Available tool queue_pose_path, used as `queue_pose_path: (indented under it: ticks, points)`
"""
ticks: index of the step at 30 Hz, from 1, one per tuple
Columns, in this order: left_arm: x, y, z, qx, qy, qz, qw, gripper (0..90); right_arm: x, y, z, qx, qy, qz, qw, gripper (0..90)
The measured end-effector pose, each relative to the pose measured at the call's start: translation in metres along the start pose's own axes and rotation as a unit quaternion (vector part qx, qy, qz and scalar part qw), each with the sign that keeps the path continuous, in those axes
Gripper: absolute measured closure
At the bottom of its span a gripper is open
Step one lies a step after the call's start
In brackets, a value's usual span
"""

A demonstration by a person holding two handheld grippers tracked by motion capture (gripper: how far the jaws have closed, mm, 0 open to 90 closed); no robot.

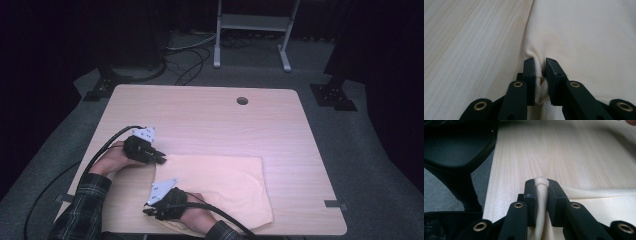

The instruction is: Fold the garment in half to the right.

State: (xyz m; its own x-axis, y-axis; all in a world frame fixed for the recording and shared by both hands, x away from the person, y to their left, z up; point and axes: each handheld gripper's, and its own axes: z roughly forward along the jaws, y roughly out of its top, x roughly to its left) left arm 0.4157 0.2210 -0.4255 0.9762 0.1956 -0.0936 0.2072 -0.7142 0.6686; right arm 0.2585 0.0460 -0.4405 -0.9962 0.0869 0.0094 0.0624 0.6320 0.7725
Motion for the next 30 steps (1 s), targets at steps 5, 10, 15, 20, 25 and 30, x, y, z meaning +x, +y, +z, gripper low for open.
queue_pose_path:
  ticks: [5, 10, 15, 20, 25, 30]
  points:
    - [0.000, 0.001, 0.000, 0.003, 0.000, 0.003, 1.0000, 81.9, -0.008, 0.003, 0.001, 0.008, 0.026, 0.009, 0.9996, 81.3]
    - [-0.001, 0.001, -0.002, 0.008, 0.001, 0.003, 1.0000, 83.1, -0.007, 0.005, 0.001, 0.012, 0.024, 0.009, 0.9996, 82.0]
    - [0.001, -0.004, -0.013, 0.006, -0.006, -0.010, 0.9999, 83.5, -0.005, 0.009, 0.003, 0.011, 0.027, 0.006, 0.9996, 82.3]
    - [0.000, -0.008, -0.024, 0.005, -0.002, -0.016, 0.9999, 83.8, -0.002, 0.017, 0.008, 0.003, 0.031, 0.007, 0.9995, 82.4]
    - [0.000, -0.005, -0.037, -0.013, -0.018, -0.053, 0.9983, 83.9, 0.000, 0.024, 0.008, -0.013, 0.030, 0.008, 0.9994, 82.5]
    - [-0.008, 0.015, -0.054, -0.050, -0.009, -0.059, 0.9970, 84.0, 0.002, 0.033, -0.016, -0.038, 0.027, 0.002, 0.9989, 82.6]
